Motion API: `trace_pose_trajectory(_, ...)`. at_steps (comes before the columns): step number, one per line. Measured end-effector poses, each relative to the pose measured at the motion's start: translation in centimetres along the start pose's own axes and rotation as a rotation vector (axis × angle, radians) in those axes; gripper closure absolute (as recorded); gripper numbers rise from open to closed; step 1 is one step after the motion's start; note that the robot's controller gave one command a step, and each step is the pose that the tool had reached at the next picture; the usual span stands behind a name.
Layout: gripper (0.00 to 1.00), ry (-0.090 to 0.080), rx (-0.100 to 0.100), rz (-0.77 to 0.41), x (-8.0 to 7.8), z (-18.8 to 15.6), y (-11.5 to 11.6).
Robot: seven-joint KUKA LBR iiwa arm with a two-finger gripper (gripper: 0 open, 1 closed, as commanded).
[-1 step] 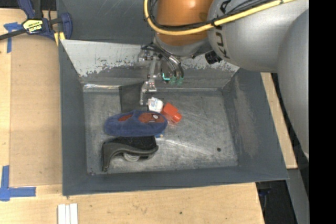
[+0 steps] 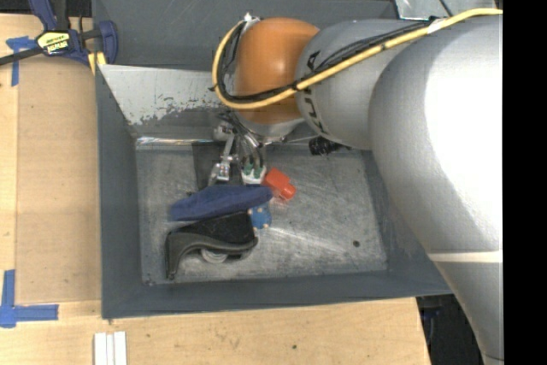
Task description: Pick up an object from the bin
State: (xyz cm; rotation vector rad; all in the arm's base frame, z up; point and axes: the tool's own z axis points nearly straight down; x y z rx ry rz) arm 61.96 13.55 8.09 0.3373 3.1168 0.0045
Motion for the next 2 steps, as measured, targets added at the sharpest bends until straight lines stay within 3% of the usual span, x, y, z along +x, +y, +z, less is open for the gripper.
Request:
trace_pose_trajectory(1, 1.00, -0.002, 0.000, 0.000, 0.0, -0.2, 0.0)
trace_pose_trajectory(2, 1.00, -0.004, -0.001, -0.069, 0.9, -12.0, 1.3)
